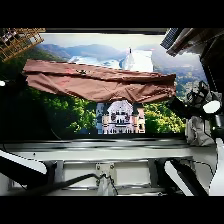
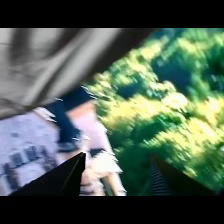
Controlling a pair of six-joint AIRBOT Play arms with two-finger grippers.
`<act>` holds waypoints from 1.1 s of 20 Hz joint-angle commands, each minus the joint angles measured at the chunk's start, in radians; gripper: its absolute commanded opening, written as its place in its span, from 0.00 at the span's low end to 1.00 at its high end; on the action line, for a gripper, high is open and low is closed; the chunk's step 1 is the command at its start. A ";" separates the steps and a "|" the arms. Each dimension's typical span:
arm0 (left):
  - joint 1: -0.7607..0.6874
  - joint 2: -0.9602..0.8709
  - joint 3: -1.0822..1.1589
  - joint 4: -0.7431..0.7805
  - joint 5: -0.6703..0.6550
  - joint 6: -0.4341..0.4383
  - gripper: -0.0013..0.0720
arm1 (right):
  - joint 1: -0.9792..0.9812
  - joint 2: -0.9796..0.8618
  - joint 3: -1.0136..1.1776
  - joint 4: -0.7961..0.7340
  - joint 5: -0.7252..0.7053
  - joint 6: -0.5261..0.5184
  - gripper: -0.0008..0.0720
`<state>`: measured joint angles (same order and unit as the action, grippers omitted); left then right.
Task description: Fold the clothes and pants, and hang the long-sleeved shirts on hangers.
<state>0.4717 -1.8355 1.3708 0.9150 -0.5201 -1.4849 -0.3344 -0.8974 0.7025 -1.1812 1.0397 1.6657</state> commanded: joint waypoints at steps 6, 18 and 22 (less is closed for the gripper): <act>0.005 0.007 0.022 0.108 -0.161 0.038 0.03 | -0.002 -0.058 -0.197 0.062 -0.453 0.182 0.80; 0.050 0.023 0.022 0.185 -0.207 0.023 0.03 | 0.003 -0.553 0.146 0.264 -0.546 -0.002 0.78; 0.056 0.024 0.022 0.186 -0.251 0.024 0.03 | 0.059 -0.645 0.242 0.261 -0.531 -0.027 0.57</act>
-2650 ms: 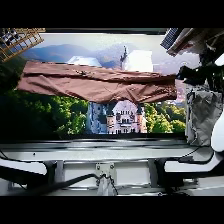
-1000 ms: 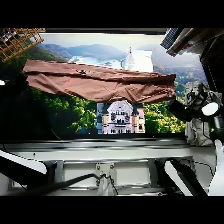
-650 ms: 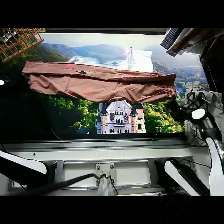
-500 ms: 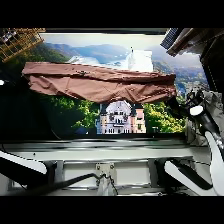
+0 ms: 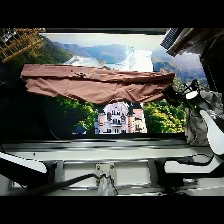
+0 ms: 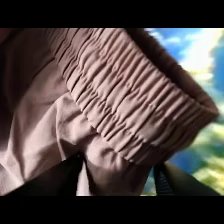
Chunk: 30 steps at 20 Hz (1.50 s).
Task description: Fold the clothes and pants, and hang the long-sleeved shirts on hangers.
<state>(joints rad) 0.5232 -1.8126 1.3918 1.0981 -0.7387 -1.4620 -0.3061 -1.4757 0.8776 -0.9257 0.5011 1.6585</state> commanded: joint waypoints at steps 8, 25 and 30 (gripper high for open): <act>0.085 0.104 0.001 0.350 -0.228 -0.004 0.03 | 0.072 0.061 0.030 -0.165 0.351 -0.020 0.05; 0.283 0.319 -0.351 0.828 -0.320 0.012 0.16 | 0.078 0.692 -0.336 -0.321 0.776 -0.098 0.55; 0.244 0.328 -0.191 0.850 -0.354 -0.048 0.59 | 0.017 0.676 -0.196 -0.533 0.705 -0.169 0.70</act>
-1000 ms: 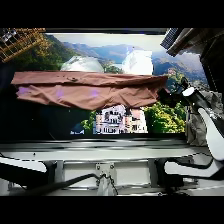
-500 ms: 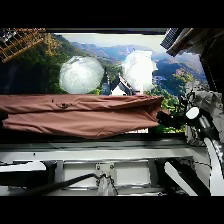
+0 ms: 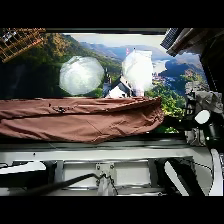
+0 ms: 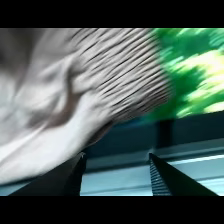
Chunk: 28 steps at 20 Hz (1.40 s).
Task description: Fold the clothes and pants, and hang the long-sleeved shirts on hangers.
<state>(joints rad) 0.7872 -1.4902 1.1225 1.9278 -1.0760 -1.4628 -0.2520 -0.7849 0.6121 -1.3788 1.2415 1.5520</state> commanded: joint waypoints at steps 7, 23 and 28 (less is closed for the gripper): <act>-0.184 0.091 0.254 -0.216 0.093 -0.432 0.48 | -0.196 -0.475 0.313 0.356 -0.022 -0.584 0.73; -1.088 0.157 0.254 -0.463 0.250 -0.212 0.48 | -0.203 -0.659 0.338 0.365 -0.070 -0.602 0.81; -1.167 0.158 0.254 -0.463 0.246 -0.212 0.48 | -0.203 -0.717 0.338 0.468 -0.011 -0.684 0.82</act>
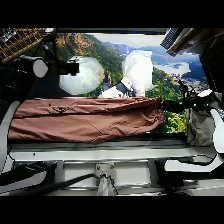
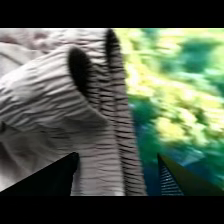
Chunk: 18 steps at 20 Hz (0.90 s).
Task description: Fold the clothes and pants, and hang the long-sleeved shirts on hangers.
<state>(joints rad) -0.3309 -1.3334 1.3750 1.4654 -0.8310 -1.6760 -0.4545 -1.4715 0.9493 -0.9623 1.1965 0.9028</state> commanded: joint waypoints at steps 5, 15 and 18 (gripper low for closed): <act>-0.055 0.001 0.001 0.000 -0.025 0.002 0.48 | -0.013 -0.080 -0.005 0.096 0.065 -0.044 0.81; -0.056 0.000 -0.005 -0.002 -0.023 0.001 0.48 | -0.012 -0.095 -0.103 0.288 0.103 -0.110 0.62; -0.056 0.000 -0.035 -0.038 -0.022 0.002 0.48 | -0.012 -0.095 -0.103 0.299 0.137 -0.136 0.62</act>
<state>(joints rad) -0.3859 -1.3331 1.3602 1.4548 -0.8555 -1.6745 -0.4660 -1.5669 0.8501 -0.7124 1.2922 0.7975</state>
